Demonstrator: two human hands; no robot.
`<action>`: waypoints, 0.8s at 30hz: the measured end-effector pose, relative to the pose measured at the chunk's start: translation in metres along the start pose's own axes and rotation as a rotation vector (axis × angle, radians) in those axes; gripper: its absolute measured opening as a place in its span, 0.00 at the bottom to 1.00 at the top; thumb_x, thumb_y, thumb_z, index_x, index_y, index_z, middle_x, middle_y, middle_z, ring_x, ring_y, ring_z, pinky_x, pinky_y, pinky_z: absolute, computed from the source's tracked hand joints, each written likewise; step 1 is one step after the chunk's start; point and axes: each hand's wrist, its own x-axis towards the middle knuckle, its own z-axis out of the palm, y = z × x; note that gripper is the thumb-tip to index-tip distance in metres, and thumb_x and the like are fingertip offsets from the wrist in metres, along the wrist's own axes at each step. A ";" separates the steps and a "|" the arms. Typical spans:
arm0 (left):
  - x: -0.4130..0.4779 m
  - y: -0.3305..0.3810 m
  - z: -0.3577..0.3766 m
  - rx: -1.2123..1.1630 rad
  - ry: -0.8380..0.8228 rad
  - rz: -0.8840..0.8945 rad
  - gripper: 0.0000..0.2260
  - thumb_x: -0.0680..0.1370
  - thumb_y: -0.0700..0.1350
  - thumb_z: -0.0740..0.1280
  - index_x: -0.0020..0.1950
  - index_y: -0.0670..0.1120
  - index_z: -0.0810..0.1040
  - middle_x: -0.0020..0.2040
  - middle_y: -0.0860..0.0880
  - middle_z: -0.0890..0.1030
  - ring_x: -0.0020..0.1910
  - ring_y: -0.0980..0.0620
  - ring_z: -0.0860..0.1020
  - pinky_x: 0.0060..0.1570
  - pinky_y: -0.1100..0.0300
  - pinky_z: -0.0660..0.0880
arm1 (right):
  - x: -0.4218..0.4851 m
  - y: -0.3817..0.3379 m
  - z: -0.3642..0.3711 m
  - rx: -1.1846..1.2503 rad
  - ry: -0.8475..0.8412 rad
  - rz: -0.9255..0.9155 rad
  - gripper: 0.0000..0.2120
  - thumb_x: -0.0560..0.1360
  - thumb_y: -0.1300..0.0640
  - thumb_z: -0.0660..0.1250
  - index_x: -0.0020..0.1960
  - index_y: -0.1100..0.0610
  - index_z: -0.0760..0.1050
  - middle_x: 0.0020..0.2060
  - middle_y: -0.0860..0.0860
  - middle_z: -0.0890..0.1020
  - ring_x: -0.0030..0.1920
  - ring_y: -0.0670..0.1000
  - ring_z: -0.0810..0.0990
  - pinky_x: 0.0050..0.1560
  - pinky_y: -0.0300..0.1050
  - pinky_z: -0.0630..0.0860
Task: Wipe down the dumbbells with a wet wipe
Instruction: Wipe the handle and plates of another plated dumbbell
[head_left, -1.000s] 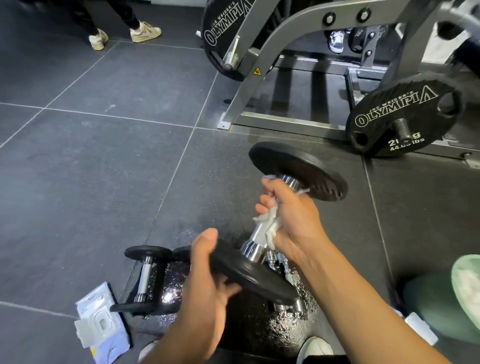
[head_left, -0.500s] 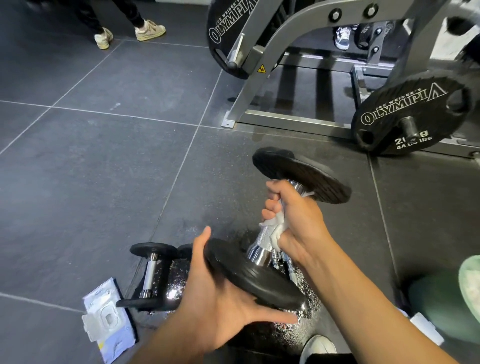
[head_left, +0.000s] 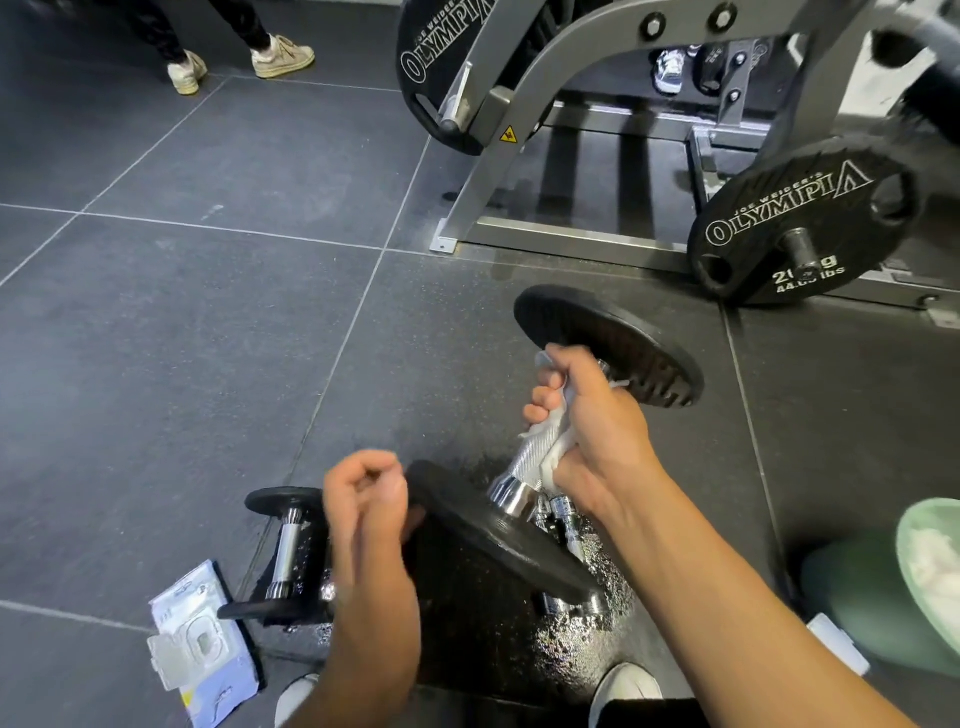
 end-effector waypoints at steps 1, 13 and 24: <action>0.004 -0.001 0.001 -0.019 -0.022 -0.280 0.19 0.69 0.66 0.71 0.55 0.59 0.82 0.62 0.46 0.83 0.60 0.51 0.81 0.57 0.41 0.78 | -0.001 0.001 0.000 0.014 -0.016 0.010 0.10 0.79 0.59 0.69 0.40 0.56 0.73 0.27 0.48 0.69 0.25 0.45 0.66 0.26 0.37 0.67; -0.023 -0.008 0.007 0.093 -0.264 0.068 0.46 0.63 0.67 0.79 0.76 0.54 0.68 0.61 0.54 0.82 0.60 0.51 0.83 0.59 0.51 0.79 | -0.003 0.003 0.005 -0.097 -0.042 0.024 0.12 0.79 0.59 0.70 0.39 0.55 0.71 0.27 0.50 0.69 0.28 0.49 0.70 0.29 0.40 0.70; 0.010 0.013 0.007 -0.150 -0.179 -0.863 0.35 0.73 0.70 0.68 0.68 0.45 0.79 0.64 0.38 0.84 0.63 0.32 0.82 0.53 0.22 0.77 | -0.003 0.004 0.002 0.054 -0.047 -0.006 0.15 0.78 0.67 0.69 0.36 0.56 0.70 0.27 0.51 0.68 0.24 0.45 0.68 0.25 0.38 0.67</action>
